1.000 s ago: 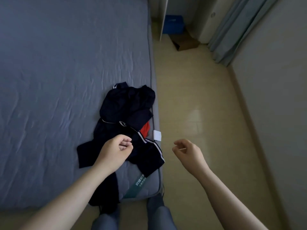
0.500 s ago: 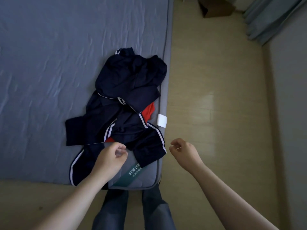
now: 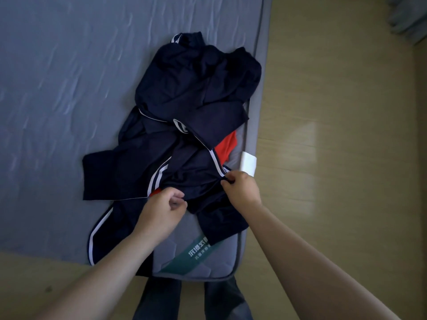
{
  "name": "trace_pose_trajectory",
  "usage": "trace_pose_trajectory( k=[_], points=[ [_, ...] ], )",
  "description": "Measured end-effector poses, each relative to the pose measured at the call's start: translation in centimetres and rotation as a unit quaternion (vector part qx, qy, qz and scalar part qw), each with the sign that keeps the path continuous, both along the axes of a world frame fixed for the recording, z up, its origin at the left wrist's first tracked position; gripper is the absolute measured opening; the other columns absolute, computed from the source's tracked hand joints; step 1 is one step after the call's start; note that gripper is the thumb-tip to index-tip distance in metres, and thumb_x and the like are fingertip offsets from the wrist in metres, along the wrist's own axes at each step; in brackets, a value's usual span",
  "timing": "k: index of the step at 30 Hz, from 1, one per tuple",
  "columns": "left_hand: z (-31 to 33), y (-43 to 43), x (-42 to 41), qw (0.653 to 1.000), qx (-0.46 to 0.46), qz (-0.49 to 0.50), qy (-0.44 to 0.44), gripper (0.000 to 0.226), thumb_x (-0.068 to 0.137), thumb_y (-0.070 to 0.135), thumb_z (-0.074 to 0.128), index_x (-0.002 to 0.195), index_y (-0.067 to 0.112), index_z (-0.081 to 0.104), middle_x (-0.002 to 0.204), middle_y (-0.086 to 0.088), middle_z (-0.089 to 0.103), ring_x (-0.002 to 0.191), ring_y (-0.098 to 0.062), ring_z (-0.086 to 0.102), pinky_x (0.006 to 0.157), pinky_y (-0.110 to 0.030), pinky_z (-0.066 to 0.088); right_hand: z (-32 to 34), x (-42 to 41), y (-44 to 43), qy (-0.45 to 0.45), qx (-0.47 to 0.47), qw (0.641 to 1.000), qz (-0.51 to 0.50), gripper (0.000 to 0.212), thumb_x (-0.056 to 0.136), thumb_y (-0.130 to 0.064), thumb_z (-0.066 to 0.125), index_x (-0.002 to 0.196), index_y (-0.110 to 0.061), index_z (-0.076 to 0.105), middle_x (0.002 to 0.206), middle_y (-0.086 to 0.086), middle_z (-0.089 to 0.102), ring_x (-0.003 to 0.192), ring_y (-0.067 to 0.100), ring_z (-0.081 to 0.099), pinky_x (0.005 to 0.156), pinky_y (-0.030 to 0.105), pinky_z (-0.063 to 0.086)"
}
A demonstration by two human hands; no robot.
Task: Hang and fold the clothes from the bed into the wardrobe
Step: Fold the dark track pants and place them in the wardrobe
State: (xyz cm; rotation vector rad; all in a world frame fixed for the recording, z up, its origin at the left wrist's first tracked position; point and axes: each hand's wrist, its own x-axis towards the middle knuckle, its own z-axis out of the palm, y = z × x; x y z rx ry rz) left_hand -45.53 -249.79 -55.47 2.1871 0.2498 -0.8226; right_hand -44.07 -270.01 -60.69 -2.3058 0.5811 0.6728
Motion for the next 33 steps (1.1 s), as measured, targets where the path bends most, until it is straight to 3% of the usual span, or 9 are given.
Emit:
trace_pose_trajectory(
  k=[2, 5, 8, 10, 14, 18, 24, 29, 33],
  points=[
    [-1.1, 0.4, 0.4, 1.000, 0.003, -0.001, -0.003, 0.018, 0.090, 0.021, 0.061, 0.108, 0.020, 0.063, 0.090, 0.017, 0.063, 0.080, 0.008, 0.058, 0.058, -0.003, 0.040, -1.8, 1.3, 0.8, -0.006, 0.011, 1.000, -0.020, 0.039, 0.091, -0.021, 0.060, 0.127, -0.008, 0.057, 0.123, 0.011, 0.063, 0.111, 0.028, 0.059, 0.090, 0.033, 0.047],
    [-2.5, 1.2, 1.0, 1.000, 0.008, 0.001, -0.002, 0.018, 0.090, 0.022, 0.060, 0.107, 0.023, 0.063, 0.090, 0.017, 0.064, 0.079, 0.007, 0.059, 0.057, -0.002, 0.039, -4.1, 2.4, 1.7, 0.009, 0.023, 1.000, -0.013, 0.044, 0.090, -0.022, 0.061, 0.129, -0.005, 0.051, 0.124, 0.012, 0.060, 0.112, 0.030, 0.056, 0.092, 0.035, 0.046],
    [-3.7, 1.8, 1.7, 1.000, 0.006, 0.007, -0.005, 0.016, 0.090, 0.020, 0.060, 0.106, 0.024, 0.063, 0.091, 0.015, 0.065, 0.079, 0.007, 0.060, 0.057, -0.003, 0.040, -5.7, 2.8, 2.0, 0.012, 0.031, 0.999, -0.007, 0.017, 0.089, -0.025, 0.064, 0.087, -0.009, 0.058, 0.078, 0.005, 0.058, 0.081, 0.027, 0.052, 0.067, 0.031, 0.037],
    [-4.3, 2.3, 2.0, 1.000, 0.008, 0.012, -0.008, 0.015, 0.089, 0.020, 0.061, 0.103, 0.025, 0.063, 0.089, 0.016, 0.064, 0.076, 0.009, 0.059, 0.057, -0.003, 0.041, -5.9, 3.0, 2.2, -0.002, 0.035, 0.999, -0.019, 0.040, 0.091, -0.028, 0.062, 0.061, -0.015, 0.037, 0.058, -0.001, 0.041, 0.068, 0.024, 0.042, 0.058, 0.032, 0.026],
    [-4.4, 3.4, 1.3, 1.000, 0.007, 0.019, -0.009, 0.012, 0.088, 0.018, 0.062, 0.099, 0.024, 0.064, 0.084, 0.014, 0.065, 0.074, 0.011, 0.059, 0.058, -0.001, 0.040, -3.0, 2.3, 2.3, -0.057, 0.038, 0.998, -0.016, 0.046, 0.094, -0.035, 0.057, 0.062, -0.010, 0.035, 0.056, 0.002, 0.038, 0.062, 0.024, 0.039, 0.058, 0.037, 0.026],
    [-2.2, 4.1, 1.6, 0.999, -0.001, 0.023, -0.035, 0.012, 0.086, 0.017, 0.065, 0.094, 0.026, 0.064, 0.081, 0.011, 0.066, 0.074, 0.014, 0.058, 0.058, 0.000, 0.039, 2.6, 1.3, 0.8, -0.101, 0.048, 0.994, -0.006, 0.043, 0.093, -0.036, 0.057, 0.067, -0.006, 0.043, 0.057, 0.002, 0.041, 0.059, 0.021, 0.041, 0.056, 0.035, 0.031],
    [4.7, 4.3, 3.3, 0.996, -0.024, 0.028, -0.087, 0.016, 0.083, 0.017, 0.067, 0.088, 0.032, 0.063, 0.079, 0.013, 0.067, 0.070, 0.005, 0.061, 0.064, -0.009, 0.044, 14.6, 2.5, -0.3, -0.178, 0.064, 0.982, 0.009, 0.044, 0.093, -0.034, 0.058, 0.073, 0.004, 0.046, 0.068, 0.024, 0.048, 0.059, 0.023, 0.037, 0.054, 0.037, 0.033],
    [12.7, 4.5, 4.9, 0.989, -0.045, 0.028, -0.138, 0.018, 0.084, 0.015, 0.067, 0.086, 0.031, 0.061, 0.075, 0.017, 0.065, 0.069, 0.015, 0.059, 0.059, 0.001, 0.038, 26.0, 4.0, 0.3, -0.269, 0.061, 0.959, 0.059, 0.042, 0.094, -0.031, 0.057, 0.076, 0.007, 0.053, 0.069, 0.025, 0.050, 0.061, 0.028, 0.041, 0.055, 0.037, 0.034],
    [19.3, 4.7, 6.1, 0.982, -0.049, 0.017, -0.180, 0.010, 0.085, 0.017, 0.067, 0.091, 0.026, 0.064, 0.079, 0.018, 0.065, 0.074, 0.006, 0.061, 0.063, 0.003, 0.037, 35.3, 5.1, 0.7, -0.345, 0.074, 0.935, 0.042, 0.038, 0.095, -0.025, 0.059, 0.068, 0.001, 0.052, 0.058, 0.003, 0.040, 0.053, 0.007, 0.035, 0.050, 0.024, 0.030]
  ],
)
